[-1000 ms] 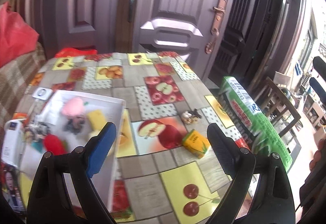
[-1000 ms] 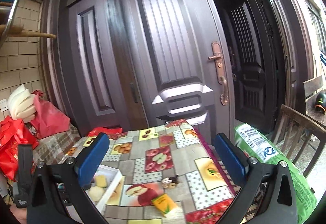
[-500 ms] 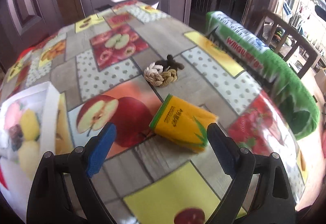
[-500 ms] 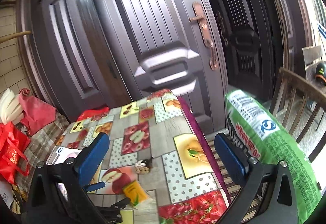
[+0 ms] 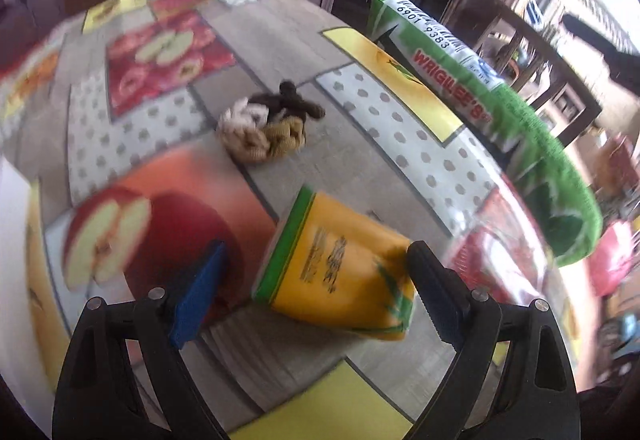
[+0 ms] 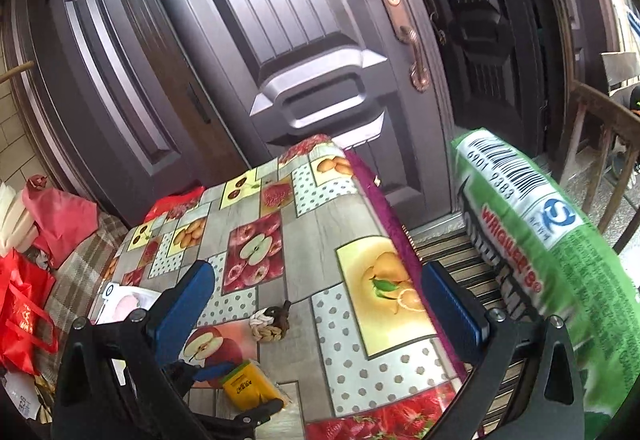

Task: Organize soft objects
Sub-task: 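Grasp the yellow tissue pack with the left gripper while the right grasps the braided rope toy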

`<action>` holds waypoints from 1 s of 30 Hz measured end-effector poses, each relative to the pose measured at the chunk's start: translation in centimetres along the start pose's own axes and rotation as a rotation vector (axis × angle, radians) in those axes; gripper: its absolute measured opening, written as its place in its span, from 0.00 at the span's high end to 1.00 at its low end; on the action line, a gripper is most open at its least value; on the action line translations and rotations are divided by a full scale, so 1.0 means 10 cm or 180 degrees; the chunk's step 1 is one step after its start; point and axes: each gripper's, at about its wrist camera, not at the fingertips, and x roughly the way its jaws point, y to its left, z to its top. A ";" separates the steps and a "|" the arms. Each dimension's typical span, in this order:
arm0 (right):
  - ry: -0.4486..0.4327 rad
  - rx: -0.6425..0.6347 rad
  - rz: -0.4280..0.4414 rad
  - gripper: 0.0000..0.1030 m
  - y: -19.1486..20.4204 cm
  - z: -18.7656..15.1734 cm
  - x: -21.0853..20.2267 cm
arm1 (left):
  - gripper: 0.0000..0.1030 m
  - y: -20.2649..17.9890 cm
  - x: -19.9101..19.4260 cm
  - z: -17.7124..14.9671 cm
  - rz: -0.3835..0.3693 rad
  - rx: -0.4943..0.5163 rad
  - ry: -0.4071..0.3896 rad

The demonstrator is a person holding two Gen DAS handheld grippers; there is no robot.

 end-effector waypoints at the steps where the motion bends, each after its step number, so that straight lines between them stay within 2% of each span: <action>1: 0.0031 -0.0002 0.0009 0.00 0.01 -0.01 0.03 | 0.12 -0.01 -0.04 -0.03 -0.0022 -0.0005 0.0029; 5: 0.0103 0.0016 0.0048 0.00 0.01 -0.06 0.06 | 0.12 -0.15 -0.19 -0.30 -0.0271 0.0064 0.0219; 6: 0.0112 0.0022 0.0057 0.00 0.01 -0.07 0.06 | 0.12 -0.18 -0.27 -0.39 -0.0262 0.0094 0.0210; 9: 0.0108 0.0042 0.0064 0.00 -0.02 -0.08 0.04 | 0.12 -0.16 -0.54 -0.47 -0.0128 0.0178 -0.0045; 12: 0.0087 0.0086 0.0042 0.00 -0.07 -0.08 0.00 | 0.12 -0.20 -0.71 -0.34 0.0137 0.0685 -0.0280; 13: 0.0081 0.0106 0.0029 0.00 -0.09 -0.08 -0.02 | 0.12 -0.22 -0.70 -0.26 0.0218 0.0855 -0.0256; 15: 0.0067 0.0142 0.0010 0.00 -0.12 -0.08 -0.05 | 0.12 -0.20 -0.64 -0.10 0.0247 0.0860 -0.0159; 17: 0.0036 0.0169 -0.0005 0.00 -0.14 -0.08 -0.09 | 0.12 -0.12 -0.57 0.03 0.0277 0.0510 -0.0098; 19: 0.0012 0.0180 -0.0020 0.00 -0.16 -0.08 -0.13 | 0.12 -0.06 -0.41 0.07 0.0555 -0.0163 0.0106; 20: 0.0004 0.0189 -0.0023 0.00 -0.17 -0.08 -0.14 | 0.12 -0.03 -0.35 0.06 0.0600 -0.0417 0.0161; 22: -0.0011 0.0229 -0.0028 0.00 -0.21 -0.08 -0.14 | 0.12 0.00 -0.23 0.04 0.0424 -0.1003 0.0184; 24: -0.0003 0.0271 -0.0034 0.00 -0.25 -0.08 -0.13 | 0.12 -0.01 -0.15 0.05 0.0315 -0.1424 0.0188; 26: 0.0007 0.0289 -0.0030 0.00 -0.28 -0.09 -0.13 | 0.12 -0.03 -0.13 0.07 0.0265 -0.1572 0.0177; 28: 0.0017 0.0285 -0.0038 0.00 -0.31 -0.11 -0.12 | 0.12 -0.06 -0.06 0.12 0.0335 -0.1646 0.0181; 30: 0.0041 0.0288 -0.0028 0.00 -0.33 -0.11 -0.10 | 0.12 -0.05 0.09 0.13 0.0419 -0.1631 0.0302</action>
